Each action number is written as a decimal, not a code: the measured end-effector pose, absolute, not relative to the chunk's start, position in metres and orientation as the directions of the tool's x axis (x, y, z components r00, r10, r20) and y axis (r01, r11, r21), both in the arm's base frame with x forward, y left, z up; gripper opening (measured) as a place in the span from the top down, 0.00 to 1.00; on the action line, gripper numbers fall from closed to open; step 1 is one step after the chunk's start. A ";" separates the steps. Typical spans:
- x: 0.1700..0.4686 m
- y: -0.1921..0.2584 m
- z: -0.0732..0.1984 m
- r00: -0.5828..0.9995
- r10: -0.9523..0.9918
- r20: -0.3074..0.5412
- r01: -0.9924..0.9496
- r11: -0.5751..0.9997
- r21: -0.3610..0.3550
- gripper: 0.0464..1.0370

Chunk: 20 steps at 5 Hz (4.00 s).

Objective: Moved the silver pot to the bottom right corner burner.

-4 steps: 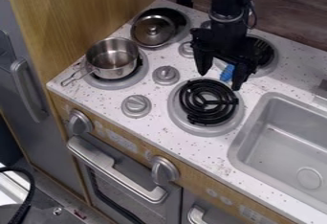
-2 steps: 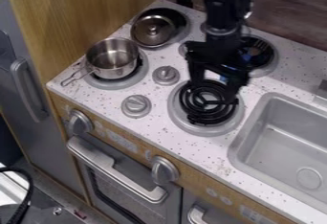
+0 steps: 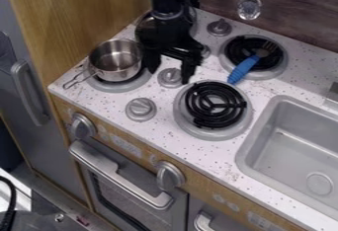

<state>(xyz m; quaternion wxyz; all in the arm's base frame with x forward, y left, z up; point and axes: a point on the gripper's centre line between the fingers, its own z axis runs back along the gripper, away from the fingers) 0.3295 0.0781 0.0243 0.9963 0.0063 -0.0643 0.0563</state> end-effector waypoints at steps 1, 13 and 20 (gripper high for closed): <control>0.332 0.110 0.027 0.968 0.159 0.191 -0.162 0.987 -0.002 0.04; 0.377 0.153 -0.011 0.965 0.157 0.212 -0.179 0.980 0.088 0.04; 0.382 0.162 -0.050 0.959 0.233 0.163 -0.240 0.970 0.023 0.64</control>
